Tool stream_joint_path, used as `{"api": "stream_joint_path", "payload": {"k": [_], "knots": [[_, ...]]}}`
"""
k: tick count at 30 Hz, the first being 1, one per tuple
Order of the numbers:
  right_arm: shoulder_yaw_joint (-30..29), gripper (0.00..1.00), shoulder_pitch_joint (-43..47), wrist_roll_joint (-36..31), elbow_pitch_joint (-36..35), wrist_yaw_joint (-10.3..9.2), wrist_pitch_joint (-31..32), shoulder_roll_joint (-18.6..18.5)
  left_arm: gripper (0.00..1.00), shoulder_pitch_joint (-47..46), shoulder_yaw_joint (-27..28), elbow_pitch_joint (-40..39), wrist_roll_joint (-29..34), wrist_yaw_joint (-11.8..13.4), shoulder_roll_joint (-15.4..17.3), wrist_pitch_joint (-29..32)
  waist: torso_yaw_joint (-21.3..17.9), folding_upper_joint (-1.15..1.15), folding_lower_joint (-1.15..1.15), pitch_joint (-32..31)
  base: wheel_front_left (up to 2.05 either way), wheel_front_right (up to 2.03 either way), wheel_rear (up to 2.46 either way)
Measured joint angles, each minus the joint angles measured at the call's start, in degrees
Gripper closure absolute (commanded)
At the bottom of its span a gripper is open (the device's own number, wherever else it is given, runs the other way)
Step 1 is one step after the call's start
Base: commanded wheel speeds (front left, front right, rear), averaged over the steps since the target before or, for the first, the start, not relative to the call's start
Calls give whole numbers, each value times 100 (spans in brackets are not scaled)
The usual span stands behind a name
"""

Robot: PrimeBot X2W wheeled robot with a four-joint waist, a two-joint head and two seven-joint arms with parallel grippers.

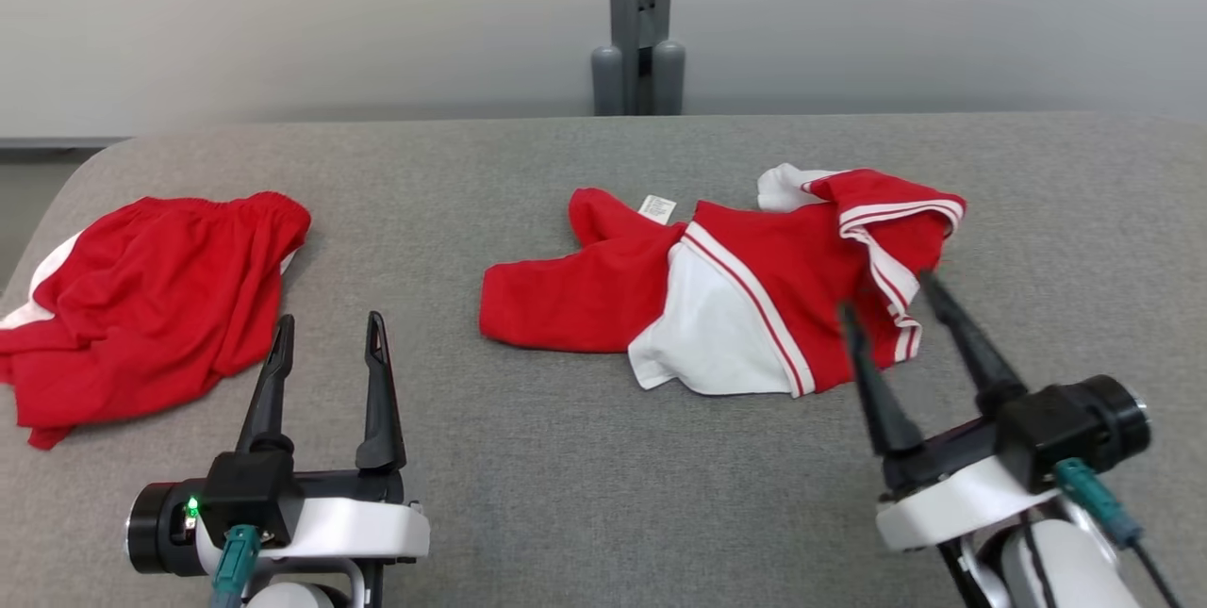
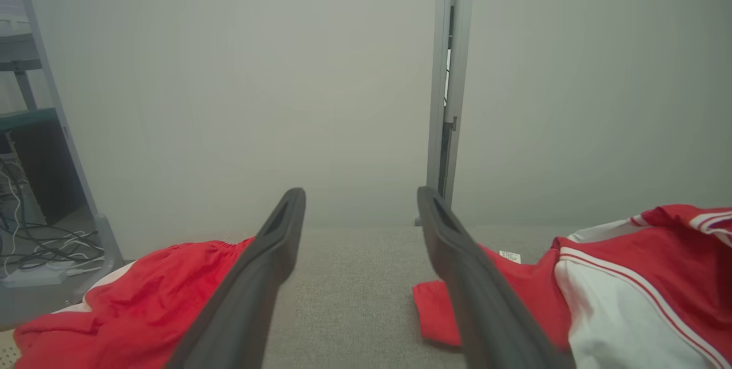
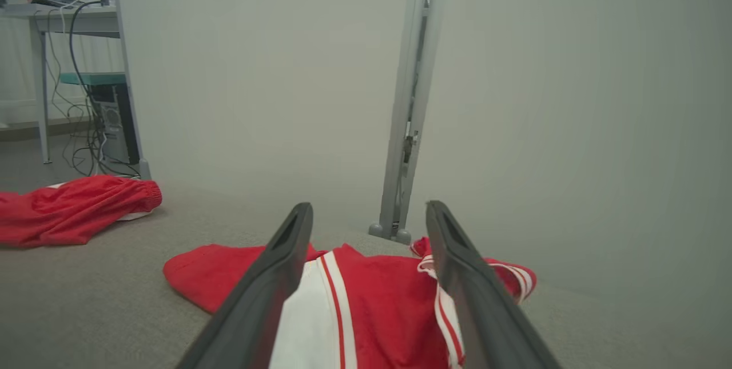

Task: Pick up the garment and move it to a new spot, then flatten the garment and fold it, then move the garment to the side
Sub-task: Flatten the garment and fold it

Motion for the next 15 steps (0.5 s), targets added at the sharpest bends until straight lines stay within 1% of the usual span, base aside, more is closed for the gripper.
{"api": "stream_joint_path", "payload": {"k": [3, 7, 9, 10, 15], "knots": [[387, 0, -48, -81, 258, 0, -1, -124, 0, -10, -3, 56, 26, -87, -77, -1, 137, 0, 0, 74, 0, 0, 0], [749, 0, -316, -104, 811, 0, -1, -237, 0, -104, -113, 183, 44, -197, -115, -1, 373, 0, 0, 207, 0, 0, 0], [856, 0, -487, -119, 1136, 0, 0, -269, 0, -127, -208, 313, -87, -350, -124, 0, 511, 0, 0, 274, 0, 0, 0], [949, 0, -630, -83, 1461, 0, -1, -260, 0, -133, -321, 372, -182, -452, -134, 0, 653, 0, 0, 338, 0, 0, 0], [1084, 0, -978, -94, 2287, 0, 0, -276, 0, -268, -492, 359, -344, -419, -135, 0, 999, 0, 0, 470, 0, 0, 0]]}}
